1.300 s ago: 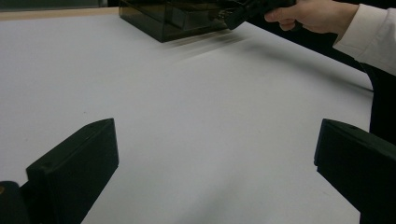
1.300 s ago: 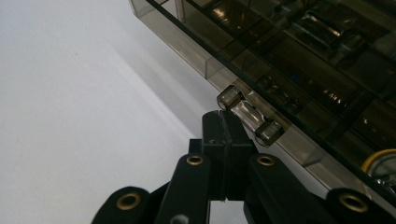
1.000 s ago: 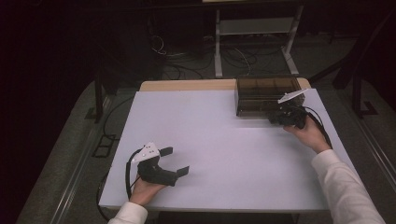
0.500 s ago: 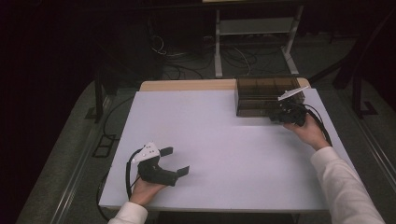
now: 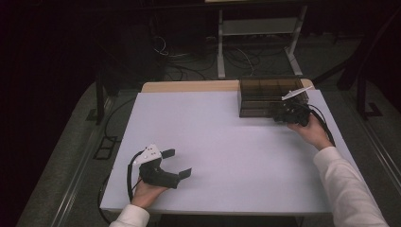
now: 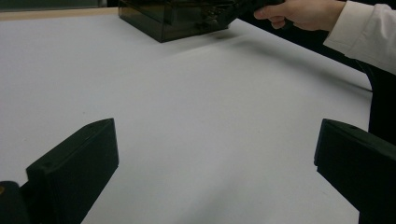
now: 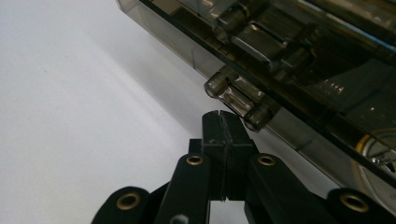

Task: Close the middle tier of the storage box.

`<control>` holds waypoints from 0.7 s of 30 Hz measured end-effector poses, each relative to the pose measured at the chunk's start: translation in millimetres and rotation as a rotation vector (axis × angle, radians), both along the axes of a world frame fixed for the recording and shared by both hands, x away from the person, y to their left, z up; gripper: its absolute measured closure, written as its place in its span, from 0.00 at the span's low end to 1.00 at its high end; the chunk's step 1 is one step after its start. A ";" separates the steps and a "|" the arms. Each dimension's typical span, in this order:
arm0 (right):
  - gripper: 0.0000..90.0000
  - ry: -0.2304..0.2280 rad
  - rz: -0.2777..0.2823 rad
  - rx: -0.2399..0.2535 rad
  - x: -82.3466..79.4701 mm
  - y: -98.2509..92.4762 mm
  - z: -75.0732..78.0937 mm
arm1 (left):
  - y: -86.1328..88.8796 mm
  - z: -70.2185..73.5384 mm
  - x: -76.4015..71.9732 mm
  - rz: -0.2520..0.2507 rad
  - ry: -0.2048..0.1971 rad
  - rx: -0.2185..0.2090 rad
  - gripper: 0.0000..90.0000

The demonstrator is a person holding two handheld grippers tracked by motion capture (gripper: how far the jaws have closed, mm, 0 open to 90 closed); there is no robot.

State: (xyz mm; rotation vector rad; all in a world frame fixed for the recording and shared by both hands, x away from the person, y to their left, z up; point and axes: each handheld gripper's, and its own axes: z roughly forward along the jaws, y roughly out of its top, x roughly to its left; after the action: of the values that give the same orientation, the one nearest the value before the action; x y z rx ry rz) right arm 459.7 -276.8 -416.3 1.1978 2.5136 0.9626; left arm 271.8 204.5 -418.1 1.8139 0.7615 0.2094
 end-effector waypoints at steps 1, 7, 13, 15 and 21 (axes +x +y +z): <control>0.98 0.002 -0.002 0.002 0.2 -0.2 -0.3 | 0.1 -0.1 0.0 0.001 0.001 -0.001 0.00; 0.98 0.003 -0.009 0.008 2.8 -0.6 -1.4 | 0.1 0.0 -0.1 0.001 0.001 -0.001 0.00; 0.98 0.008 -0.008 -0.001 6.4 1.2 -0.7 | 0.5 0.1 0.0 0.001 0.001 -0.006 0.00; 0.98 0.013 -0.010 -0.006 8.1 2.0 -0.6 | 0.6 0.2 -0.1 0.001 0.000 -0.005 0.00; 0.98 0.016 -0.020 -0.001 12.2 2.6 0.0 | 0.7 0.3 0.0 0.002 0.001 -0.007 0.00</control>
State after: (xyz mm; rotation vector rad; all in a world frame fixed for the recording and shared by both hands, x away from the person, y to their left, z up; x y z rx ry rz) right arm 471.8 -274.2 -416.3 1.2328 2.5094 0.9512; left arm 271.8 205.2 -417.8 1.8069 0.7637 0.2065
